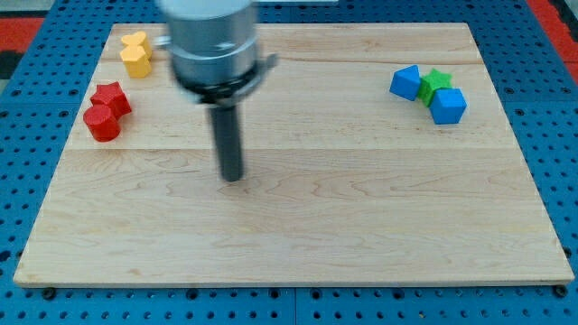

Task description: Push the red circle into the red star

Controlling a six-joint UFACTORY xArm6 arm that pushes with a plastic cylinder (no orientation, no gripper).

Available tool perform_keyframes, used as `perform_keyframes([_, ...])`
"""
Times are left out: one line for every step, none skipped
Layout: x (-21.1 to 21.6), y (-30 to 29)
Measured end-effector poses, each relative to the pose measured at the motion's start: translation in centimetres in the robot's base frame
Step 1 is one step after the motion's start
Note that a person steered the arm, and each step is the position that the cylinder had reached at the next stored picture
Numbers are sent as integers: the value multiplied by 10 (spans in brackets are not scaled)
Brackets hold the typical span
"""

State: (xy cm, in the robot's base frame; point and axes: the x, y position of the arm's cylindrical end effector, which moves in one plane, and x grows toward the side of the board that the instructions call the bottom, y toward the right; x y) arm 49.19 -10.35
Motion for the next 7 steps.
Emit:
perform_keyframes([1,-69])
perform_keyframes([-6,-121])
perform_keyframes([-27,-151])
perform_keyframes([-48,-161])
perform_keyframes([-53,-172])
perform_keyframes([-53,-188])
perform_keyframes([-53,-200])
